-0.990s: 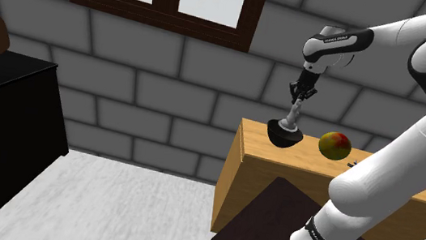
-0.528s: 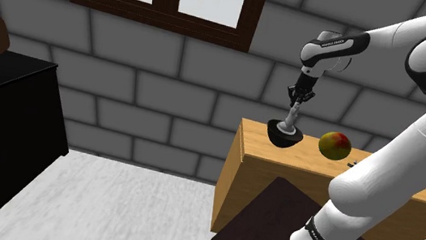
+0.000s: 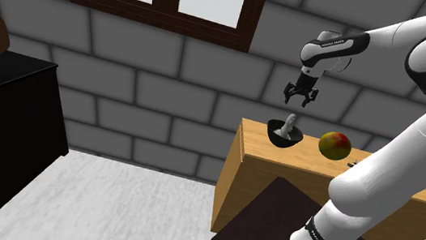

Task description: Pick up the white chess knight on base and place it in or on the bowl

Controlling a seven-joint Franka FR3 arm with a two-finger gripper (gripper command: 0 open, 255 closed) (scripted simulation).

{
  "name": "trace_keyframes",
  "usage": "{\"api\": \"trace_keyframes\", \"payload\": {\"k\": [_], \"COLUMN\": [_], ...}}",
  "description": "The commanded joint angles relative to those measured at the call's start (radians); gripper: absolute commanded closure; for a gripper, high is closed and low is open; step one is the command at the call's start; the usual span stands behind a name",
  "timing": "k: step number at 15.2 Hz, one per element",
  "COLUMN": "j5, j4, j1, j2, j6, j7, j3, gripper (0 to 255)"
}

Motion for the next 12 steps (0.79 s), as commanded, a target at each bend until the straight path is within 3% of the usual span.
{"api": "trace_keyframes", "payload": {"k": [1, 5, 12], "j5": [0.0, -0.006, -0.006], "j4": [0.0, 0.093, 0.093], "j1": [0.0, 0.003, 0.003], "j2": [0.0, -0.034, -0.034], "j6": [0.0, -0.126, -0.126], "j7": [0.0, 0.006, 0.006], "j3": [0.0, 0.009, 0.009], "gripper": [0, 0, 0]}}
